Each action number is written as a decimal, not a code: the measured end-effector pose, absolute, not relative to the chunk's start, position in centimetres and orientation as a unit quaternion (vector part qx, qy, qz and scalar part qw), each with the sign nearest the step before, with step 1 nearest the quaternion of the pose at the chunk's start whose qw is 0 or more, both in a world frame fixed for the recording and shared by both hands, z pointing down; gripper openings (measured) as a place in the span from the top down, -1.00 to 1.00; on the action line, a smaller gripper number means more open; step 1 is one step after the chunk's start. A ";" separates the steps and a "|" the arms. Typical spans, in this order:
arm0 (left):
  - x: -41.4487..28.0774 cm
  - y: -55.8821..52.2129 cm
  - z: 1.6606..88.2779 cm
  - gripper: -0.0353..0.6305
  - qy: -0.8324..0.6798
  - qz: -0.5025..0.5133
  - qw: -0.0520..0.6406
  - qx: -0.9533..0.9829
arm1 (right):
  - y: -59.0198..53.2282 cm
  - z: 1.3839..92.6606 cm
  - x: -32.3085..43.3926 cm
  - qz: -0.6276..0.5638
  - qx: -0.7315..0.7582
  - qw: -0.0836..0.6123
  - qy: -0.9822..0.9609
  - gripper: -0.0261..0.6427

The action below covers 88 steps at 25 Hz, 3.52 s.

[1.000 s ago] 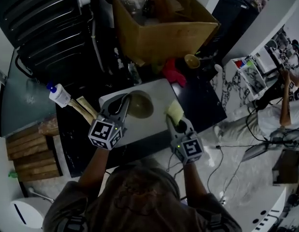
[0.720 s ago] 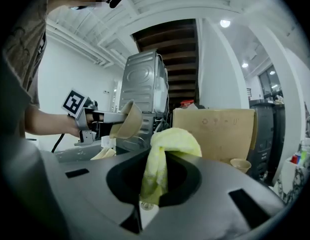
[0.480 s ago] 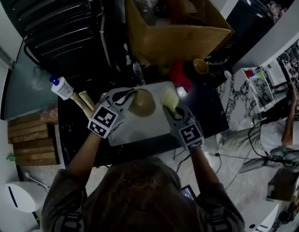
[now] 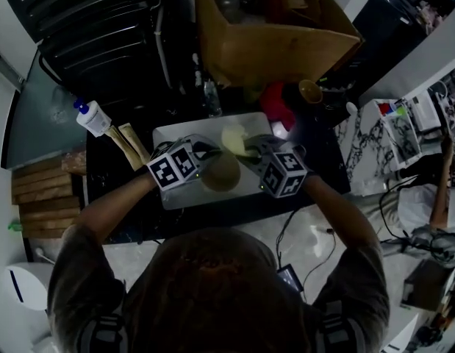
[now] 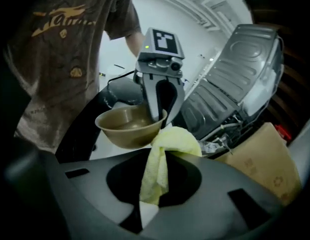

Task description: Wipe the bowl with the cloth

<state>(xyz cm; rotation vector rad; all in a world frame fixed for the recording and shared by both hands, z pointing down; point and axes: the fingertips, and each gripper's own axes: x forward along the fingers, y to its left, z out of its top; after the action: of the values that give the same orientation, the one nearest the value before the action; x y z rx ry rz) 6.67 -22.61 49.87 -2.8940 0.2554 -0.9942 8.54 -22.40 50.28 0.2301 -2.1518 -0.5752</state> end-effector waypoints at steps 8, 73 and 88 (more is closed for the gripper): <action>6.4 -21.8 52.4 0.83 0.046 -0.377 0.009 -0.925 | -21.7 52.3 6.6 -0.317 0.000 0.473 -0.822 0.87; -0.3 -32.1 48.4 0.84 0.480 0.015 -0.252 -0.840 | -20.7 48.4 4.0 0.102 0.357 0.093 -0.924 0.87; -0.6 -32.4 50.4 0.84 0.488 -0.028 -0.232 -0.841 | -19.0 45.1 3.0 0.052 0.328 0.088 -0.939 0.87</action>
<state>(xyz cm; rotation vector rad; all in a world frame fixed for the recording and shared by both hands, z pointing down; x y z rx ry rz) -0.59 -32.38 50.42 -3.1215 1.8109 -0.1049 2.96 -18.98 45.09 0.9774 -2.7962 0.1545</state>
